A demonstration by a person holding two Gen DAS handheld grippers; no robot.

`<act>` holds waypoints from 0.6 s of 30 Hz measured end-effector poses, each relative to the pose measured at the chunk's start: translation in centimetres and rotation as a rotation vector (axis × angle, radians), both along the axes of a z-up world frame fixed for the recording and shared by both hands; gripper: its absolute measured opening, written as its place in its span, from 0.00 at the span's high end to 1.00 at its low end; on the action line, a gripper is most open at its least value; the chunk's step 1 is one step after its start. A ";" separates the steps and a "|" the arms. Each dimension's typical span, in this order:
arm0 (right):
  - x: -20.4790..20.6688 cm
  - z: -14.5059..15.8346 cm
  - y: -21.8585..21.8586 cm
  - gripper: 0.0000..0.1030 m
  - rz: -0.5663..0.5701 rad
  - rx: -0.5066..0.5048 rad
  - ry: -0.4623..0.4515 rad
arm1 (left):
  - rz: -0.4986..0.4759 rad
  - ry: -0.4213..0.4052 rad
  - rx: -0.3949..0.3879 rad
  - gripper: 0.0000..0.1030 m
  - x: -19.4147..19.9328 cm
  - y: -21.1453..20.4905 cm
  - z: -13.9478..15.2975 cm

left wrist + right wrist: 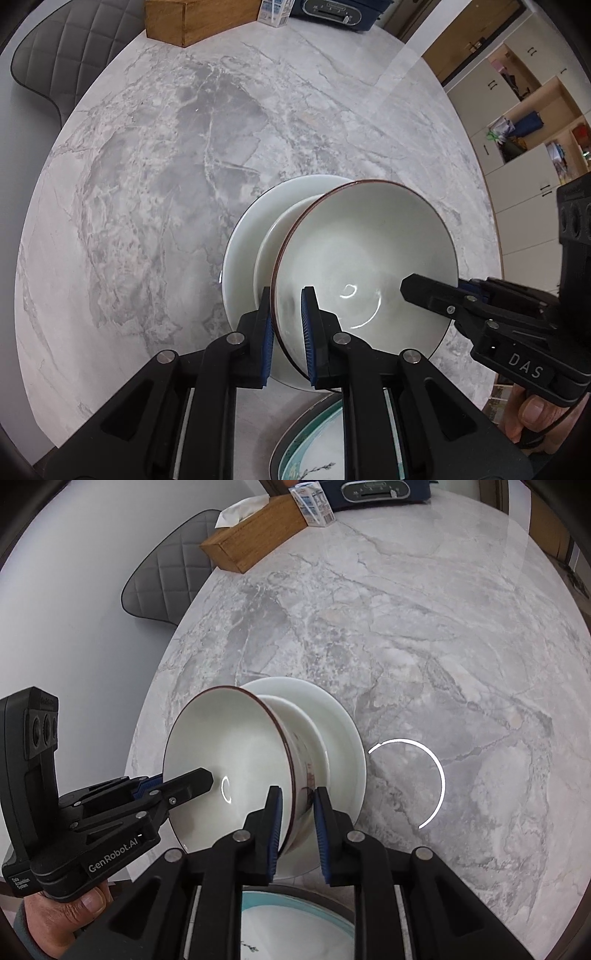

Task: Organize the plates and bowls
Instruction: 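Carry the pink-floral bowl with the right tool over the nested white bowls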

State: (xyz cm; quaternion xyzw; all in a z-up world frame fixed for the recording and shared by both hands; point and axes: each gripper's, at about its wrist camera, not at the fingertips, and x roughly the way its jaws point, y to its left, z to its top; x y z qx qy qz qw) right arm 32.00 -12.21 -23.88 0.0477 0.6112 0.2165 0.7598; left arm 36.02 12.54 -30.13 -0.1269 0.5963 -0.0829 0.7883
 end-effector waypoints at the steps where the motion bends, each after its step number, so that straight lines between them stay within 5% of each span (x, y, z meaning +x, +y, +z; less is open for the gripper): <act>1: 0.1 0.0 0.1 0.81 0.002 -0.007 0.000 | 0.001 0.002 0.005 0.89 0.1 0.0 -0.1; 18: 0.0 0.1 2.2 0.77 0.090 -0.172 -0.064 | 0.032 0.017 0.011 0.86 0.5 0.4 -0.1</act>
